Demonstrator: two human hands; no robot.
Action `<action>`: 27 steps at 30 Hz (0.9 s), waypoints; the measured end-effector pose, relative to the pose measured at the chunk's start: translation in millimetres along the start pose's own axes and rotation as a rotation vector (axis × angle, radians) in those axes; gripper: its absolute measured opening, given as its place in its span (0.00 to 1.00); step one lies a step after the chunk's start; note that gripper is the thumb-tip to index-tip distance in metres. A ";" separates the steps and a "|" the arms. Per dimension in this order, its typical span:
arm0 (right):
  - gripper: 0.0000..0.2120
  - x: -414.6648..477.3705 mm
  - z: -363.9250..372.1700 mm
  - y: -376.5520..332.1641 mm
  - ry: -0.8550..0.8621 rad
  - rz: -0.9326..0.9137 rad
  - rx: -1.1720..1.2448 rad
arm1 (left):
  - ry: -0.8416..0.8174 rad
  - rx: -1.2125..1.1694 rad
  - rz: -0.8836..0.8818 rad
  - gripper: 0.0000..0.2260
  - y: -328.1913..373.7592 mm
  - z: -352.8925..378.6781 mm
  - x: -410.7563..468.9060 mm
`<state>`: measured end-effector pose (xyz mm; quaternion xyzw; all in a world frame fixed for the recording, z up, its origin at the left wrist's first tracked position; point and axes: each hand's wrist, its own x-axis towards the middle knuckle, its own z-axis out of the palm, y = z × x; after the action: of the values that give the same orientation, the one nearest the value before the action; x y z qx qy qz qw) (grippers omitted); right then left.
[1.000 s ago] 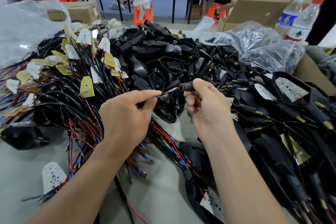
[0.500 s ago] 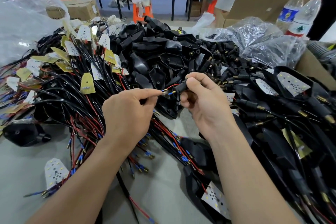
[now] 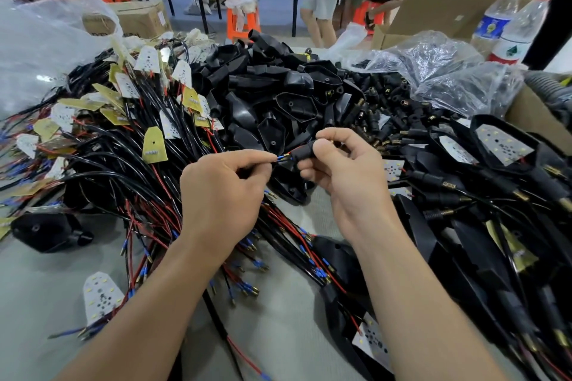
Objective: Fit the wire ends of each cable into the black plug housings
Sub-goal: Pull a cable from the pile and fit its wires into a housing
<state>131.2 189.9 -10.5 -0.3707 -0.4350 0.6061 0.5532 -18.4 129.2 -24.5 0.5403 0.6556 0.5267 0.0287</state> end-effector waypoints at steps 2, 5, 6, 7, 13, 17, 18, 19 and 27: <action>0.08 -1.8 2.3 2.8 -0.052 0.020 -0.028 | -0.033 -0.043 -0.014 0.11 1.5 2.9 -0.9; 0.08 -4.3 6.7 5.2 -0.102 0.054 -0.005 | -0.092 -0.047 -0.024 0.17 1.1 2.9 -1.7; 0.09 -3.5 6.5 5.0 -0.087 0.050 0.017 | -0.099 -0.036 -0.027 0.20 0.9 1.7 -1.1; 0.09 -1.9 5.7 4.1 -0.059 0.038 0.041 | -0.102 0.000 -0.022 0.24 0.3 0.8 0.1; 0.07 4.9 -0.9 -0.2 0.065 0.051 0.232 | -0.213 0.095 -0.057 0.08 0.9 -1.4 7.2; 0.08 1.6 -0.3 -0.7 -0.027 0.051 0.081 | -0.214 0.018 -0.062 0.13 1.8 0.1 6.5; 0.08 -0.9 0.7 0.2 -0.077 0.042 -0.001 | -0.211 0.011 -0.043 0.11 1.2 1.1 5.7; 0.08 -3.4 1.7 1.0 -0.119 0.037 -0.063 | -0.215 0.007 -0.023 0.10 0.2 2.1 4.7; 0.12 -5.9 3.1 -5.0 -0.119 0.095 -0.076 | -0.181 0.009 0.007 0.14 0.2 5.4 5.9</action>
<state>130.8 183.7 -5.0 -0.3751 -0.4717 0.6356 0.4824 -17.4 137.1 -23.6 0.5881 0.6509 0.4728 0.0833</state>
